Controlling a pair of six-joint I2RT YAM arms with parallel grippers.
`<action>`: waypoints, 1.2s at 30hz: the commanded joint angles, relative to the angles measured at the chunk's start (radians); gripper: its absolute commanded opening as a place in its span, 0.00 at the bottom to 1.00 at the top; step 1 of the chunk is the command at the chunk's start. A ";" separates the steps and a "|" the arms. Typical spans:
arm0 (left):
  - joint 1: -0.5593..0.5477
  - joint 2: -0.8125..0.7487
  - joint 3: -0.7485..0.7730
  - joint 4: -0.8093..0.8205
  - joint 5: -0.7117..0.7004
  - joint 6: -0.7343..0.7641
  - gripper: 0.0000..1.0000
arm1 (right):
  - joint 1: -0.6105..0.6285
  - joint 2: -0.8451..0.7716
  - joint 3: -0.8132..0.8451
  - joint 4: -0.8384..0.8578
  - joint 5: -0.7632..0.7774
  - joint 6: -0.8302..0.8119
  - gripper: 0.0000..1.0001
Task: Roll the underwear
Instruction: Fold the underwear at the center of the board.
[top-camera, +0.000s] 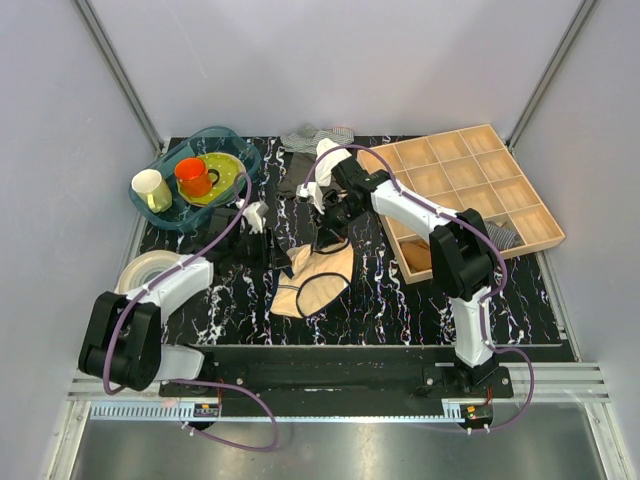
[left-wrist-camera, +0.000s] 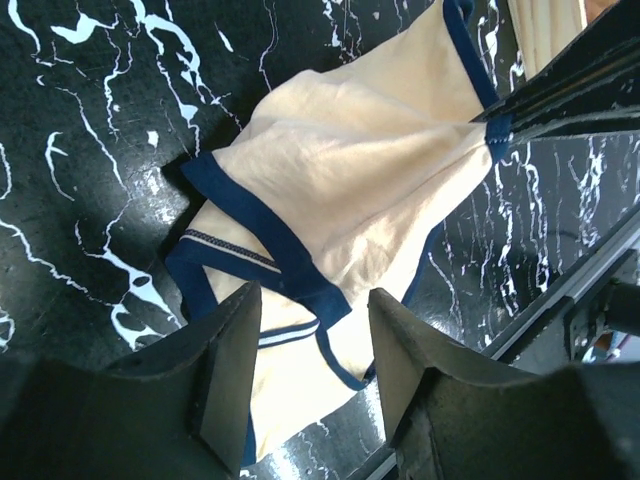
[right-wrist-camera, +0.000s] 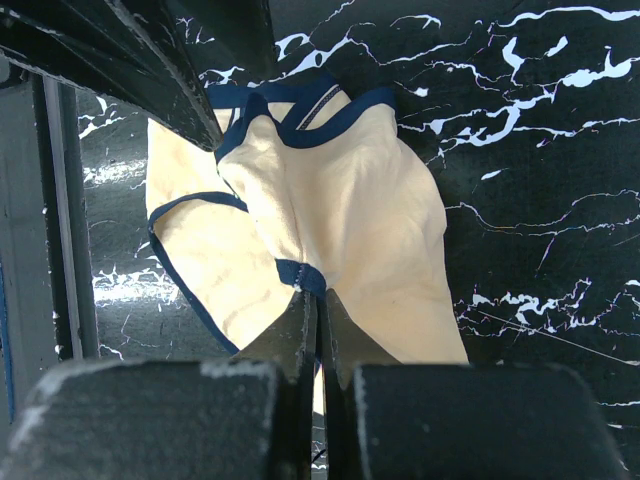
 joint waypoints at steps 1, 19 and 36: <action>0.003 0.027 -0.013 0.132 0.047 -0.072 0.49 | 0.004 -0.007 0.026 0.022 -0.011 0.009 0.01; 0.015 0.081 0.096 0.113 0.042 -0.060 0.00 | 0.003 0.005 0.072 0.016 0.030 0.008 0.02; 0.133 0.444 0.490 0.086 0.008 0.041 0.00 | -0.054 0.300 0.535 0.014 0.195 0.181 0.05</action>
